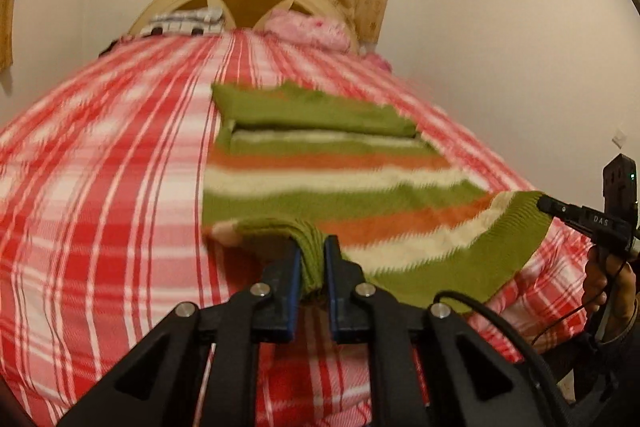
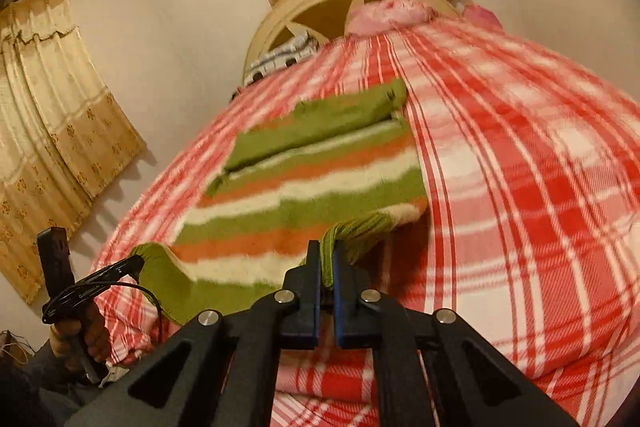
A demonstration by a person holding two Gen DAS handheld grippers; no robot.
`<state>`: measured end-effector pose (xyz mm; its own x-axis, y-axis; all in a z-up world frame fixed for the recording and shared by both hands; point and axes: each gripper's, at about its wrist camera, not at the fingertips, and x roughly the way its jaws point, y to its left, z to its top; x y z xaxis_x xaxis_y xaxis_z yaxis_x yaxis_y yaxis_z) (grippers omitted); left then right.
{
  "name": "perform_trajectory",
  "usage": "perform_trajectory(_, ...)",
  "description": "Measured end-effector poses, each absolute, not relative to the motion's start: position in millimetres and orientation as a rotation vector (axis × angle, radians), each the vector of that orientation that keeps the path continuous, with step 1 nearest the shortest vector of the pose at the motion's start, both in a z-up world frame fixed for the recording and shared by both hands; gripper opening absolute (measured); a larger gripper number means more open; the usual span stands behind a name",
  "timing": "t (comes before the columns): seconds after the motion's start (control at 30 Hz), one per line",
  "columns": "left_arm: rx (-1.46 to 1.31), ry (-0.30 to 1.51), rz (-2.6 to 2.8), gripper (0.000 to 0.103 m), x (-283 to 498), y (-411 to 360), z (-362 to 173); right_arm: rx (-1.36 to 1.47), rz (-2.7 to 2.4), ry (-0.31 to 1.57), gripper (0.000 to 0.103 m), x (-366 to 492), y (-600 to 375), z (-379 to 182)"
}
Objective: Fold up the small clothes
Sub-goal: 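Lift the hem with both tools and fold it up toward the collar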
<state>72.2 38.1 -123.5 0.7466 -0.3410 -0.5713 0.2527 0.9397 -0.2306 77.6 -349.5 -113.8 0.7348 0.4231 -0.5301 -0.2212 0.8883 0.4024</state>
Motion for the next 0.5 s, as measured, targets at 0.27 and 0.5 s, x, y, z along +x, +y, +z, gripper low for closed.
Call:
perform_trajectory(0.27, -0.139, 0.573, -0.3, 0.011, 96.2, 47.6, -94.8, 0.359, 0.392, 0.568, 0.004, 105.6, -350.1, -71.8)
perform_trajectory(0.5, -0.145, 0.526, -0.273, 0.004, 113.5, 55.3, -79.9, 0.396, 0.427, 0.533, 0.004, 134.8, -343.0, -52.2)
